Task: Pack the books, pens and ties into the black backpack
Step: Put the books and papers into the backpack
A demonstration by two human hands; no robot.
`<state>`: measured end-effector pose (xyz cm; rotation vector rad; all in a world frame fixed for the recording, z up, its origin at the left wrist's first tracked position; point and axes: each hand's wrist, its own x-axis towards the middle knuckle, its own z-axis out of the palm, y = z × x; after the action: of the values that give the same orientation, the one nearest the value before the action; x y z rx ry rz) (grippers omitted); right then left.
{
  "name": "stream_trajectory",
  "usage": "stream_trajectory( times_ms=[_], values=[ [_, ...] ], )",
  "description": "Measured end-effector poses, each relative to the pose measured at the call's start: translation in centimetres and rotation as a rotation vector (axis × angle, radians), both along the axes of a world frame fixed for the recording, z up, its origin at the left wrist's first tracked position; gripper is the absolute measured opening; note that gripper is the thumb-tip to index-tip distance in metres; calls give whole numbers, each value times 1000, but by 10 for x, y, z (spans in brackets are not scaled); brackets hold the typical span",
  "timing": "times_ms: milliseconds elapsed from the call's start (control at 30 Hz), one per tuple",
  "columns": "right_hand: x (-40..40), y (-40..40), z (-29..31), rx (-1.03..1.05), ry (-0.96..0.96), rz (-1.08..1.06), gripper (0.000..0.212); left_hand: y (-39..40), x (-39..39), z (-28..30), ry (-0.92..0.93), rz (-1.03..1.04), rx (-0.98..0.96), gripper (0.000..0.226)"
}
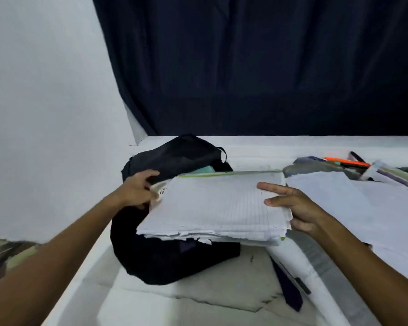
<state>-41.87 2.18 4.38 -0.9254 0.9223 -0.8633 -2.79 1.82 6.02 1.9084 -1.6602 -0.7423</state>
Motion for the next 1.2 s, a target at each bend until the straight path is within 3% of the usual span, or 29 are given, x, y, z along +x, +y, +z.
stream_trajectory(
  times_ms=[67,100,233,300,400,600,900,1067,1200],
  values=[
    [10,11,-7,8,-23,-116,48,-31,2,-3,-395,-137,-300,43],
    [16,17,-10,17,-38,-175,48,-45,2,-5,-520,-231,-360,39],
    [49,40,-11,38,-80,-338,47,-91,4,-17,-956,-423,-198,45],
    [67,49,-11,45,-99,-413,49,-109,13,-19,-1045,-445,-137,61],
    [96,57,-10,54,-116,-512,49,-126,26,-6,-1036,-474,-74,85],
    [178,47,-14,74,-132,-676,55,-158,29,54,-1014,-488,-35,103],
    [261,-4,-28,107,-87,-697,57,-152,22,80,-1097,-542,-105,105],
    [263,-13,-35,119,-35,-593,61,-146,25,69,-1052,-548,-121,103],
    [228,-15,-26,271,-49,-208,65,-143,12,62,-955,-490,-102,88]
  ],
)
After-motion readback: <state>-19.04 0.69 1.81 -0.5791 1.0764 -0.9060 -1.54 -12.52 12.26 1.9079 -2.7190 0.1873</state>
